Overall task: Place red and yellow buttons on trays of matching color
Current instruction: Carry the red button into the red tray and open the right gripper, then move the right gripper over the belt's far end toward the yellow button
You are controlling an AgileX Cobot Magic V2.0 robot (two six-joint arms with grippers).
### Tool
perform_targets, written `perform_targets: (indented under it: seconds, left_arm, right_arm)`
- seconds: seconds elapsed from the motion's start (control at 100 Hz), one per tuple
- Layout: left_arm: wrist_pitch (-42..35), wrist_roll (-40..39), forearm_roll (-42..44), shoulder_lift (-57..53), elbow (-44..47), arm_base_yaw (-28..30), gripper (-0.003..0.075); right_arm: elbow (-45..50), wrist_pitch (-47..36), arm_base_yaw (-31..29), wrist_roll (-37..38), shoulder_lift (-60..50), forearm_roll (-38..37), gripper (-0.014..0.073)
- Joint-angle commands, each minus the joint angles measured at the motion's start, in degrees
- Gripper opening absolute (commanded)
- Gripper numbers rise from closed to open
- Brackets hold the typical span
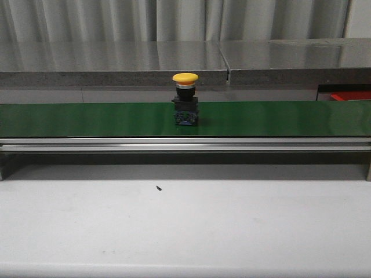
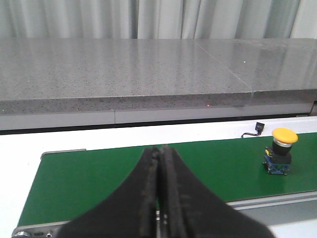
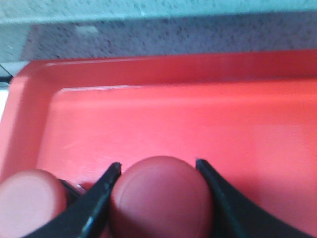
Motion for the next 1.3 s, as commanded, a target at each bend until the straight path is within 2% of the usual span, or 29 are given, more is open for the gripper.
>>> perform_targets:
  seconds: [0.0,0.38,0.47,0.62,0.69,0.98,1.29]
  left_arm:
    - [-1.8,0.0,-1.4,0.2,-1.5,-0.4,-0.0019]
    - [-1.8,0.0,-1.4,0.2,-1.5,-0.4,-0.0019]
    - [-1.8,0.0,-1.4,0.2,-1.5,-0.4,-0.0019]
    - [-1.8,0.0,-1.4,0.2,-1.5,-0.4,-0.0019]
    - [-1.8,0.0,-1.4,0.2,-1.5,-0.4,-0.0019]
    - [-1.8,0.0,-1.4,0.2,-1.5,-0.4,-0.0019]
    - [-1.8,0.0,-1.4,0.2,-1.5,-0.4,-0.0019]
  right_arm:
    - [-2.0,-2.7,-0.2,-0.1,-3.1,2.1,0.0036]
    - [-2.0,-3.5,0.8,-0.1,-1.9,2.5,0.0060]
    - [-2.0,-3.5,0.8,-0.1,-1.9,2.5,0.0167]
    - [-2.1,-3.4,0.8,-0.1,-2.3,2.5,0.0465]
    - [-3.1,-2.0,0.8,-0.1,-2.3,2.5,0.0533]
    - [-12.1,7.6,0.8,0.7,-3.5,2.5,0.0541]
    - [-12.3,14.3,0.8,4.0,-12.8,-2.2,0.0539]
